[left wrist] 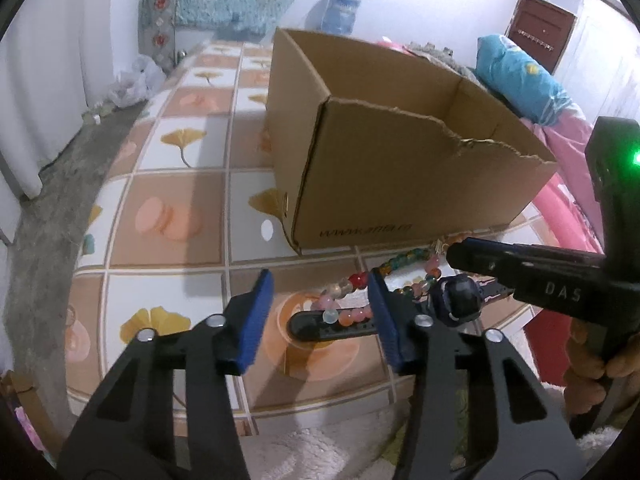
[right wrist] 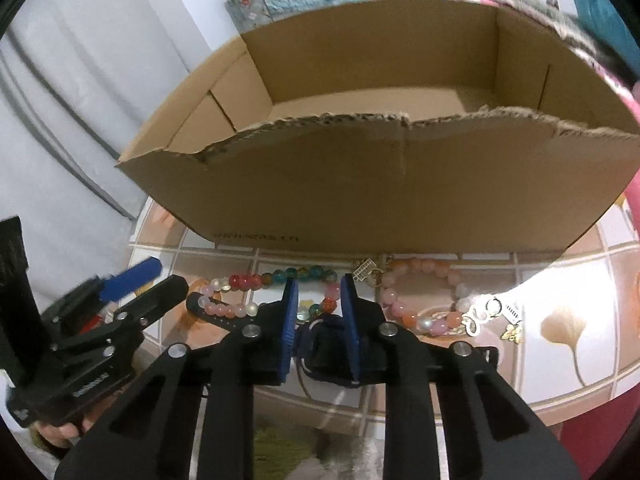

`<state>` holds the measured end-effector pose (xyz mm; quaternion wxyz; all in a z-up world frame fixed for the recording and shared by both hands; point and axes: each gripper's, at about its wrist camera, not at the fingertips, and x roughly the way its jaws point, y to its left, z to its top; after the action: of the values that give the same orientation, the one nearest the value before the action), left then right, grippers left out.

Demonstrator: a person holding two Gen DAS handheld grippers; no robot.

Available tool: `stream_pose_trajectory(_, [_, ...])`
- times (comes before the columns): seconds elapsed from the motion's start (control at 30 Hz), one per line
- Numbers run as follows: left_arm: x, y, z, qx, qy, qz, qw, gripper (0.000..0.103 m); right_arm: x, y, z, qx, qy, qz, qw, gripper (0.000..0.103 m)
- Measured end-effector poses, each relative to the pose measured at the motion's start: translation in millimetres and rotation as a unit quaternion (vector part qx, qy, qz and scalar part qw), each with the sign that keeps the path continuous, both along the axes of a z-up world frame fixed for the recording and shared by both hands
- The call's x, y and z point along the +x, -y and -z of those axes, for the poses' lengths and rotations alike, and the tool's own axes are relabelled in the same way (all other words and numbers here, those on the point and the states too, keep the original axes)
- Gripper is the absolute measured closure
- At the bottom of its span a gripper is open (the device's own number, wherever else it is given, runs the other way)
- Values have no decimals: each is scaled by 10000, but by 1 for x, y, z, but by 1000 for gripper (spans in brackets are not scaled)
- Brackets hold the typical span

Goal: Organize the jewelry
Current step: 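Grasp the multicolour bead bracelet with the left gripper, then lift the bead bracelet with the left gripper and drop it into the box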

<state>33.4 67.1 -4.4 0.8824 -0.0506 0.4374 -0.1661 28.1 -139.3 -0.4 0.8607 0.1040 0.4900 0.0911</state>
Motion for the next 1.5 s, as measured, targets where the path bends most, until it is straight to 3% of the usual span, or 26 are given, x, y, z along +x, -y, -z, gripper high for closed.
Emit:
stream_pose_trajectory(0.2, [13,12,9,149,-243,403,9988,80,9,-2,8,-95,-320,166,9993,82])
stream_pose_trajectory(0.4, [21,28,14,518,-360,823,9946,81,20,-5,17,-130,-618,231,9977,82])
stream_pose_trajectory(0.63, [28,39,21,866,-483,989,9901,81,41,-19,22,-299,-848,150,9958,82])
stream_pose_trajectory(0.9, [24,58,22,1459,-304,1182,9817,80,54,-43,23,-631,-848,-99,9943,82])
stream_pose_trajectory(0.97, [25,59,22,1443,-315,1107,9828,80,52,-52,24,-766,-792,-173,9938,88])
stream_pose_trajectory(1.13, [20,65,22,1659,-28,988,9812,93,49,-51,24,-543,-677,-221,9960,93])
stream_pose_trajectory(1.27, [11,67,11,1449,88,929,9850,95,42,-53,14,-358,-424,-255,9981,93])
stream_pose_trajectory(1.47, [-8,59,-26,920,324,997,9902,95,24,-60,-11,-168,-139,-477,9986,93])
stream_pose_trajectory(1.5, [-14,59,-38,787,375,1061,9905,95,19,-53,-3,-197,-67,-516,9985,93])
